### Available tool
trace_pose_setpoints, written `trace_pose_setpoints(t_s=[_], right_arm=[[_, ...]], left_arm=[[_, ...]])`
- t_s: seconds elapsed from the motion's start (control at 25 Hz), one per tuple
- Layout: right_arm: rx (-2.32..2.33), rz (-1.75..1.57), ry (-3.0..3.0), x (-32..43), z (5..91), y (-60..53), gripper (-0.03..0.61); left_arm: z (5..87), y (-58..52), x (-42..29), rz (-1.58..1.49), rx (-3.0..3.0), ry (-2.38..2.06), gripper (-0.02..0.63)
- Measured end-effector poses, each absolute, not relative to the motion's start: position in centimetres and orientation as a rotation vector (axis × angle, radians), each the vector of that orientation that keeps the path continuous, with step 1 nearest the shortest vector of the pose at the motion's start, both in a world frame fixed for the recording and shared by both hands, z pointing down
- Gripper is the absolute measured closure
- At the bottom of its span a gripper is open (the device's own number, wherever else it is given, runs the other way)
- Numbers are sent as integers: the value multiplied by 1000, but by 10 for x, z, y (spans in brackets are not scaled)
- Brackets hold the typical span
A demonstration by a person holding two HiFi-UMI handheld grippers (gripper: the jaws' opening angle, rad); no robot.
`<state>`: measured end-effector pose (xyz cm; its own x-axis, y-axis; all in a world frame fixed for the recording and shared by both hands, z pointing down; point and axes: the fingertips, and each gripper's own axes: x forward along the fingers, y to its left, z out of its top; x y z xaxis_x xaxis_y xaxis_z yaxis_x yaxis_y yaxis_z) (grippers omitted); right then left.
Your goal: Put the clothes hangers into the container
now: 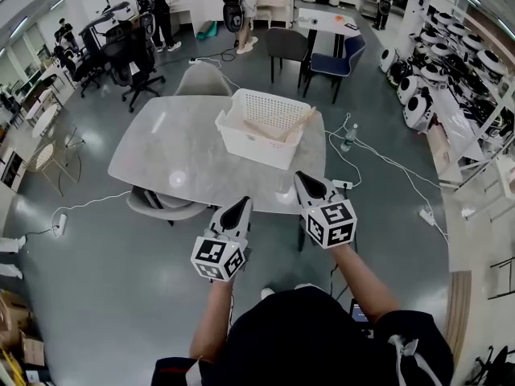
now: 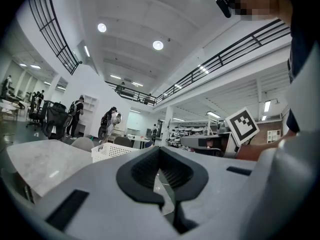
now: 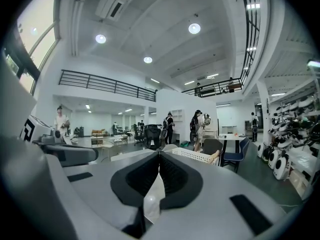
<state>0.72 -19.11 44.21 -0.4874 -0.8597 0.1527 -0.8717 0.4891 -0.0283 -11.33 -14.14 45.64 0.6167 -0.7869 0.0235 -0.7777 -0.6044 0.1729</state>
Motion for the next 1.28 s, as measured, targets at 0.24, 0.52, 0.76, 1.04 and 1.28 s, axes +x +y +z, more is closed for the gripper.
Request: trace_pose_setpoints(t_s=[0.24, 0.52, 0.76, 1.04, 1.28], right_arm=[[1499, 125, -2649, 9, 433, -188, 557], [1464, 110, -2682, 23, 421, -177, 558], [1438, 108, -2709, 35, 416, -166, 558], [1397, 109, -2734, 45, 414, -153, 558], [1378, 113, -2746, 54, 415, -142, 558]], left_arm=[[449, -142, -108, -88, 2682, -1339, 609], [434, -135, -87, -106, 2691, -1365, 609], [430, -125, -70, -107, 2695, -1377, 609], [427, -114, -60, -122, 2678, -1418, 609], [427, -102, -48, -117, 2670, -1436, 609]])
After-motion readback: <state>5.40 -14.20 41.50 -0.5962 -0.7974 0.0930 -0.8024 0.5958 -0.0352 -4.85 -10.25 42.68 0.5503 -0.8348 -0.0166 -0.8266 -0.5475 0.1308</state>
